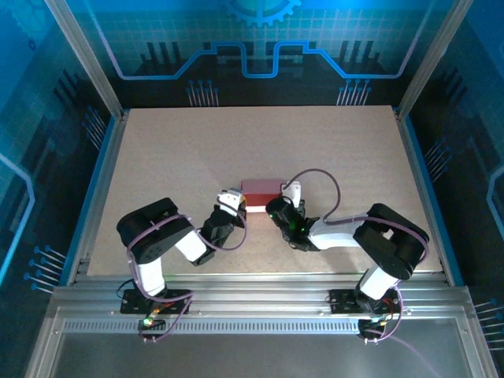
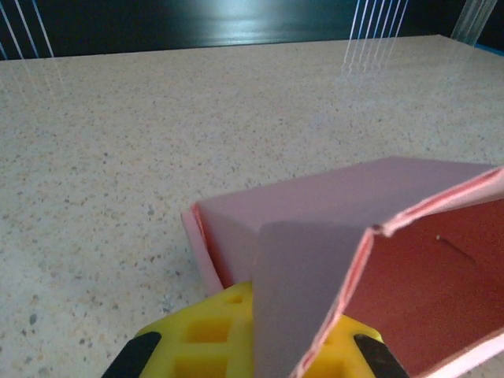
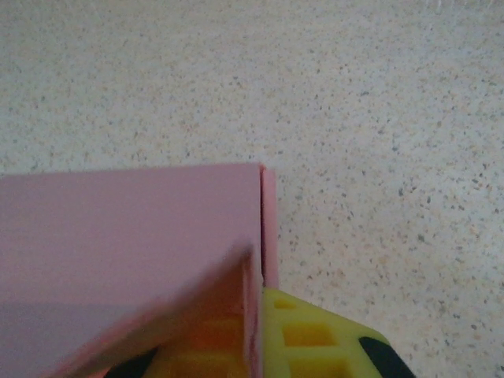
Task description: Fold the paper box
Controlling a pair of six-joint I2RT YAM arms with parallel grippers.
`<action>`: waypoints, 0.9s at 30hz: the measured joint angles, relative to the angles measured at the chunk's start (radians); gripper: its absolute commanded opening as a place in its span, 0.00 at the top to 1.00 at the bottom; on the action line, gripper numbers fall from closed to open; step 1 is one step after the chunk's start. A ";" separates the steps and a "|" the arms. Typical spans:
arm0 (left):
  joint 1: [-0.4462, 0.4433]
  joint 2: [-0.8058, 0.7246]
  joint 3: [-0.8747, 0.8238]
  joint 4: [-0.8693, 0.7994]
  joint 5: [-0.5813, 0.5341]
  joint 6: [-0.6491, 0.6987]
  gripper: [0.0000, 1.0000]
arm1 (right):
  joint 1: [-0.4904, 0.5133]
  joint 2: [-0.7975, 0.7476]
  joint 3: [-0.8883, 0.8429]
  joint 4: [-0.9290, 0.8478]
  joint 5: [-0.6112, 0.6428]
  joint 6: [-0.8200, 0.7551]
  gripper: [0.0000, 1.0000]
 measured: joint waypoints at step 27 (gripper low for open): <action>-0.037 0.097 0.018 0.106 -0.008 0.049 1.00 | 0.079 -0.793 -0.244 -0.321 -0.105 -0.185 0.18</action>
